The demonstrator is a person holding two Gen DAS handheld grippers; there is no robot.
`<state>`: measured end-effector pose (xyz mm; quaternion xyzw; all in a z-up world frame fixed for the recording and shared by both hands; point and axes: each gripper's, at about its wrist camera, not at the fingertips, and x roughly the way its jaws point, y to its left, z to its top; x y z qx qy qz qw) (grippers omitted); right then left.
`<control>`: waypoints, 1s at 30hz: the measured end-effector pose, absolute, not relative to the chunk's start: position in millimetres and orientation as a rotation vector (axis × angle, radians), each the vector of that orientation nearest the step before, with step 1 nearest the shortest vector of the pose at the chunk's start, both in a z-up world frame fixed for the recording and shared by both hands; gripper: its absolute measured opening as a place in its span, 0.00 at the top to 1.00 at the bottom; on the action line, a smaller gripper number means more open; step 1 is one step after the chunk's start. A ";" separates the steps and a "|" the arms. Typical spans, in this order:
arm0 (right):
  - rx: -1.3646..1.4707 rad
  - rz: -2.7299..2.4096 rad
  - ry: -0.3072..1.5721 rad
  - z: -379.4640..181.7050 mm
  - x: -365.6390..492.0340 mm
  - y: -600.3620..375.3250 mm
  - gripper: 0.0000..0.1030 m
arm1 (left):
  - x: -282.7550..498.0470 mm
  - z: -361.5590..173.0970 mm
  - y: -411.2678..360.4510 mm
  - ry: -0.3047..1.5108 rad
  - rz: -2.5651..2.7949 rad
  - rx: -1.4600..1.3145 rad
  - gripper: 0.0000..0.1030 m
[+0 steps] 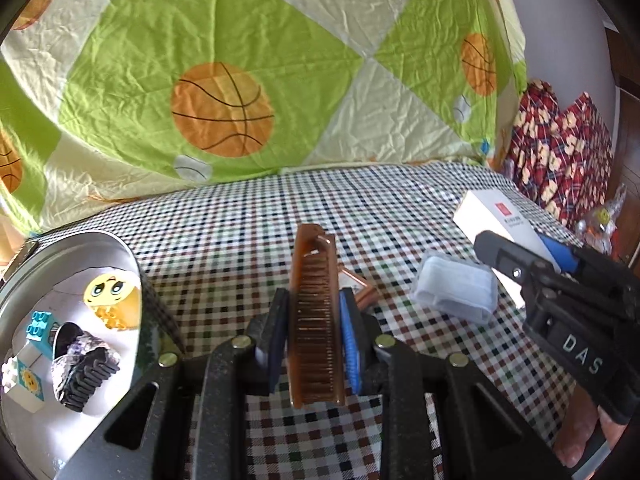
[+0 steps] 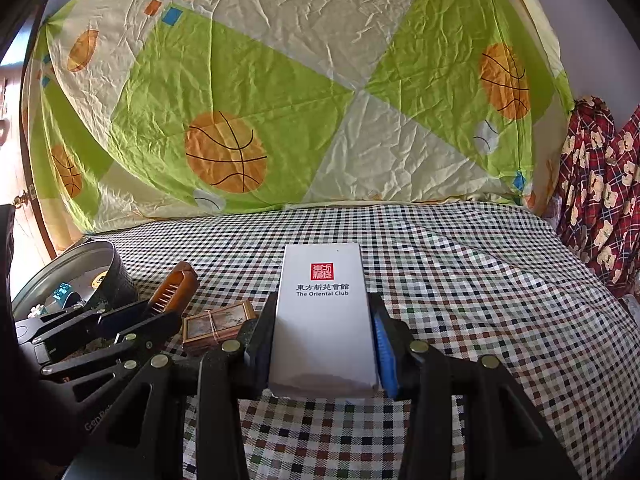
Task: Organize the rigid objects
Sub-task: 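Carry the comb and white box together over the metal tin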
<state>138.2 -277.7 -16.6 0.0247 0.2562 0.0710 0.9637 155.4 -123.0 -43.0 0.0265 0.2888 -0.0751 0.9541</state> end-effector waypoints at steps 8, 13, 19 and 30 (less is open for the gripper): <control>0.042 0.151 0.484 -12.0 130.8 -269.3 0.57 | 143.1 -35.7 -107.0 0.502 -0.077 -0.009 0.77; 0.054 0.155 0.464 -10.5 126.4 -267.7 0.57 | 134.4 -32.1 -100.8 0.452 -0.035 -0.026 0.77; 0.050 0.156 0.424 -7.3 118.1 -262.3 0.57 | 126.2 -28.5 -100.4 0.405 -0.006 -0.017 0.77; 0.044 0.164 0.378 -2.9 110.2 -258.5 0.57 | 109.4 -22.6 -93.8 0.328 0.035 -0.009 0.77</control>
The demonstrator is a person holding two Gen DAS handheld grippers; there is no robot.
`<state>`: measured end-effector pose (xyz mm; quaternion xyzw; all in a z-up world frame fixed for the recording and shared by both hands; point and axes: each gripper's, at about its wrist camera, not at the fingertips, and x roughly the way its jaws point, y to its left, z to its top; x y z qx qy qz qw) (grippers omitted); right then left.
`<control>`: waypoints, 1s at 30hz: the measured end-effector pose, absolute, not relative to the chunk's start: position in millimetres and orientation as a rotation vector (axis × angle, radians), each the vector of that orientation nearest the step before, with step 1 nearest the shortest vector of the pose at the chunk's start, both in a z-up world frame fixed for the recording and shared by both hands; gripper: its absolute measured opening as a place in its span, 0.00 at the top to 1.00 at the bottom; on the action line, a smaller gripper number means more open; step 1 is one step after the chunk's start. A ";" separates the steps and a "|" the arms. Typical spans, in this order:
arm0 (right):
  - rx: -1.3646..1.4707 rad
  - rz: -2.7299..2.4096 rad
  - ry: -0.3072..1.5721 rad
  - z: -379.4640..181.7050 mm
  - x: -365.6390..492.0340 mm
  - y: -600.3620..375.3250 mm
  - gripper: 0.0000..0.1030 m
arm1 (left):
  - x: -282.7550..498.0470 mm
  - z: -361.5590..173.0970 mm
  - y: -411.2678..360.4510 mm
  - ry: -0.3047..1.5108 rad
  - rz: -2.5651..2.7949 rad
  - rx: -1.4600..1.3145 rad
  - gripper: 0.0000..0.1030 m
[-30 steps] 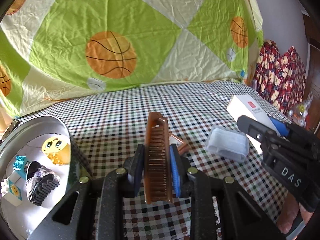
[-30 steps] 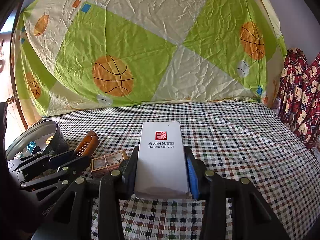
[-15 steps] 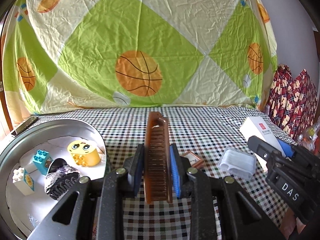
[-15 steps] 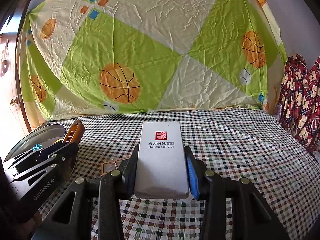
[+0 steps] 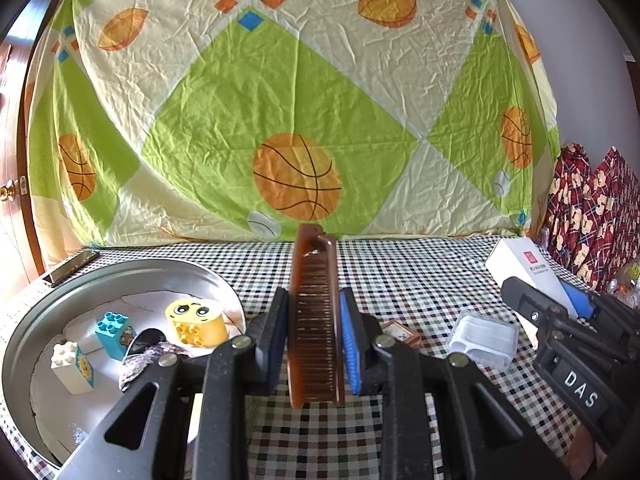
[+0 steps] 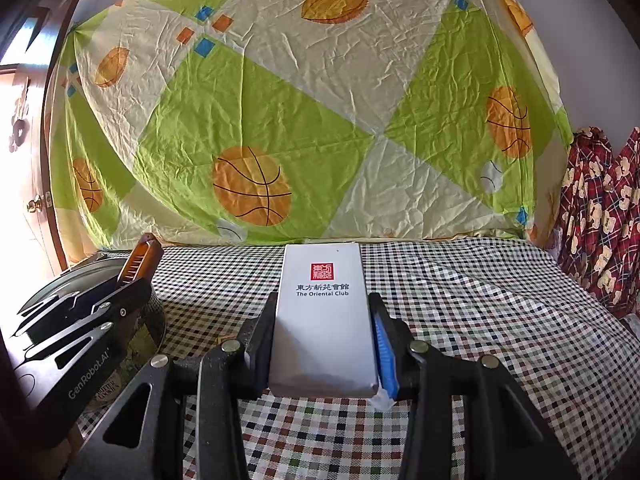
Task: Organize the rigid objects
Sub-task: 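Carry the comb and white box together over the metal tin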
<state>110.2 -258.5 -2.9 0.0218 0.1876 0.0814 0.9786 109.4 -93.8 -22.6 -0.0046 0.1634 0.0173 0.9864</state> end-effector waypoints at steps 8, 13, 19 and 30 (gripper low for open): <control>0.050 0.170 0.379 -3.3 109.0 -257.7 0.57 | 103.6 -21.6 -87.3 0.313 0.044 -0.012 0.77; 0.051 0.176 0.377 -3.3 107.5 -255.2 0.57 | 100.8 -21.3 -85.0 0.308 0.045 -0.012 0.77; 0.054 0.185 0.377 -3.1 107.4 -253.1 0.57 | 98.4 -20.8 -82.5 0.302 0.046 -0.014 0.77; 0.050 0.209 0.376 -3.7 106.0 -242.3 0.57 | 93.5 -20.3 -74.8 0.294 0.058 -0.019 0.77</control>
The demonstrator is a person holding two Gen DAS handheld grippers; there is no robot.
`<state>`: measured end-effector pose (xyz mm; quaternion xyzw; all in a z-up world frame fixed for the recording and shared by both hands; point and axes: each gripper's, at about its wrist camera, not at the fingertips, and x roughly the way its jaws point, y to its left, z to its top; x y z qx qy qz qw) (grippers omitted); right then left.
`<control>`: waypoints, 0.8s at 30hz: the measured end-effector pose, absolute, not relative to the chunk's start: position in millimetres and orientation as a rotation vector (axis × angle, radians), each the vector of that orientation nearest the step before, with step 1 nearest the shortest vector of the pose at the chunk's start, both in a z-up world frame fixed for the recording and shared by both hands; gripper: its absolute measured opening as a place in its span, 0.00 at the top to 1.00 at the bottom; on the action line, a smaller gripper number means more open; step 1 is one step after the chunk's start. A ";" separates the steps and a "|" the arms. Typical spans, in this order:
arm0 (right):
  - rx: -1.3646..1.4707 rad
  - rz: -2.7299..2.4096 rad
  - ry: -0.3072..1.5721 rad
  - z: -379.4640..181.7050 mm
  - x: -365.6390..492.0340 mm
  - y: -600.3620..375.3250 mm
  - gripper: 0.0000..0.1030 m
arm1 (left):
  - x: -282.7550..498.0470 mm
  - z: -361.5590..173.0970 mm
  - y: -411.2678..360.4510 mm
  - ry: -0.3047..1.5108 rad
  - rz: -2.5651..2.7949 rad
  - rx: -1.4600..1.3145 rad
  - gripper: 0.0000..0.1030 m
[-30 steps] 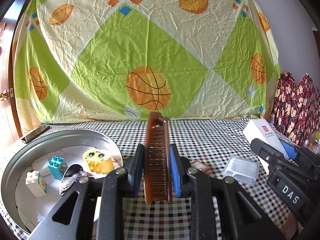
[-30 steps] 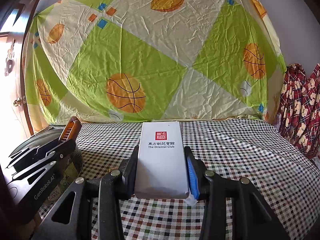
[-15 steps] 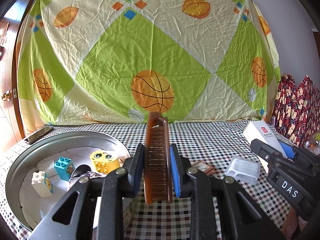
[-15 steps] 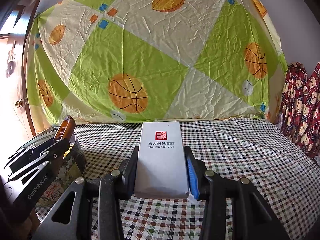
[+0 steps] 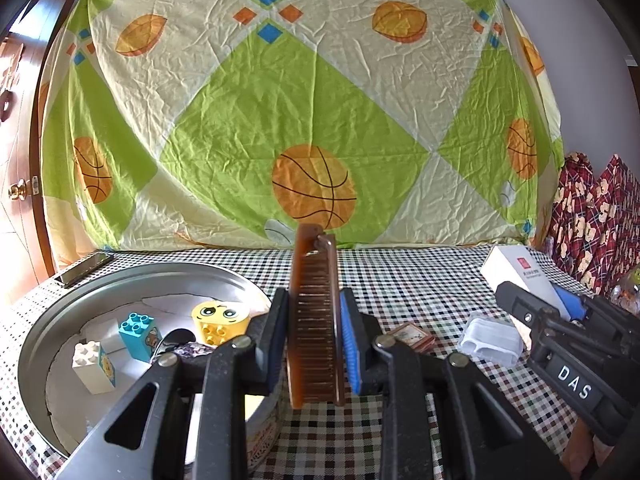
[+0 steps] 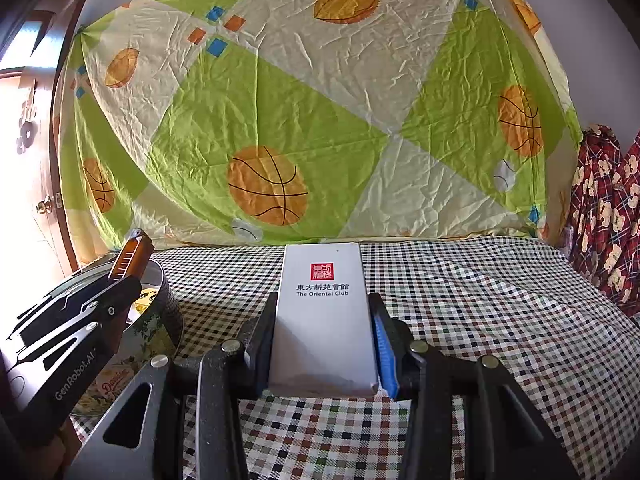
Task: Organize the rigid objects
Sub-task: 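Carry the comb and white box together over the metal tin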
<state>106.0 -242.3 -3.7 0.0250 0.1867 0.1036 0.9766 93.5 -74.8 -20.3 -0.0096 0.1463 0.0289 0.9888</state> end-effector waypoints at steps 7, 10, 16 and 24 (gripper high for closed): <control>0.055 0.225 0.377 -3.8 105.7 -235.5 0.57 | 91.9 -20.8 -70.4 0.293 0.061 -0.029 0.77; 0.055 0.232 0.377 -3.7 105.5 -232.9 0.57 | 91.4 -20.6 -69.3 0.293 0.062 -0.030 0.77; 0.052 0.250 0.375 -3.7 104.4 -226.8 0.57 | 90.3 -20.6 -68.2 0.290 0.065 -0.032 0.77; 0.051 0.271 0.378 -3.8 103.9 -219.7 0.57 | 87.0 -19.5 -62.3 0.281 0.071 -0.043 0.77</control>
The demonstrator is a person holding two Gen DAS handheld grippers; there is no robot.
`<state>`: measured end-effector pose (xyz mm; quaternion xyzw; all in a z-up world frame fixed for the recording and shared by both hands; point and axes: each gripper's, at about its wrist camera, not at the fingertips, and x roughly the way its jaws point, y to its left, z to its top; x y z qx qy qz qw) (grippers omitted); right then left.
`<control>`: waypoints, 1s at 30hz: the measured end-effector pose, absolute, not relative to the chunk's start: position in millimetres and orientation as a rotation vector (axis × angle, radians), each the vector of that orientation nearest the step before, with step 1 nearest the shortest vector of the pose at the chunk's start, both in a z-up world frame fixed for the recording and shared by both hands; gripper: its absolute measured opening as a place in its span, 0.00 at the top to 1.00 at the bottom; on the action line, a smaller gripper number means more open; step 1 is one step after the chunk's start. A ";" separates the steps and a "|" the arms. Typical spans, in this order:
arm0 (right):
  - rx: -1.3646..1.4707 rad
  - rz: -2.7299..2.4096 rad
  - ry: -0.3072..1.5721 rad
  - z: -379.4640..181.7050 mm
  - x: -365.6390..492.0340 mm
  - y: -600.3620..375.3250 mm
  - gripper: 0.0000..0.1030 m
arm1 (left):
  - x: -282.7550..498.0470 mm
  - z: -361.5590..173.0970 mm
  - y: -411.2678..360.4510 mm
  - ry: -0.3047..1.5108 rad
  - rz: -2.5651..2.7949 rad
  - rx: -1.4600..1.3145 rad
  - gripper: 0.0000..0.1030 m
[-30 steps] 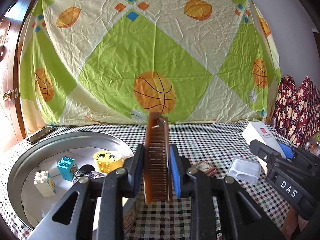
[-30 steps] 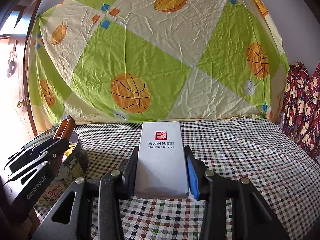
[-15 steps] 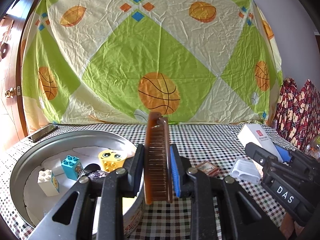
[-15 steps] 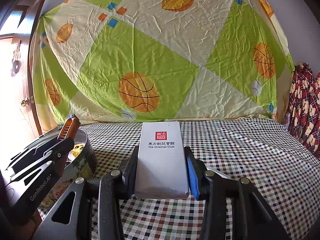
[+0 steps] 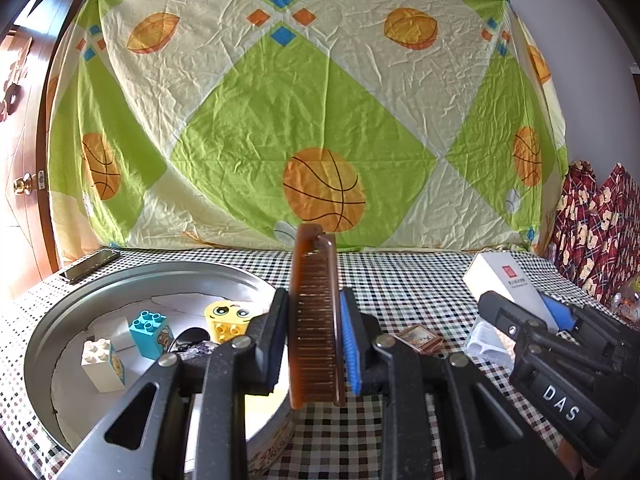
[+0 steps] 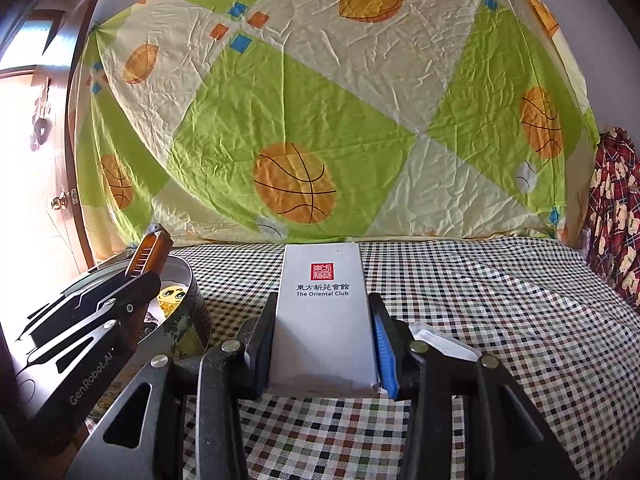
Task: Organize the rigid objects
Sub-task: 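Carry the comb and white box together over the metal tin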
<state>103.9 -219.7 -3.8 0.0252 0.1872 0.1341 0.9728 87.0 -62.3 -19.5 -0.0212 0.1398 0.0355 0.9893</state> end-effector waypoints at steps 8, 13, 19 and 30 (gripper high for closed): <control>0.040 0.294 0.374 -4.3 102.2 -209.2 0.57 | 85.6 -19.2 -57.5 0.275 0.070 -0.056 0.77; 0.033 0.309 0.371 -4.4 102.2 -202.9 0.57 | 84.2 -18.7 -54.8 0.271 0.076 -0.060 0.77; 0.033 0.324 0.369 -4.0 101.9 -198.2 0.57 | 82.5 -18.2 -48.3 0.270 0.081 -0.072 0.77; 0.020 0.348 0.368 -3.6 101.7 -190.9 0.57 | 79.3 -18.4 -38.6 0.272 0.091 -0.085 0.77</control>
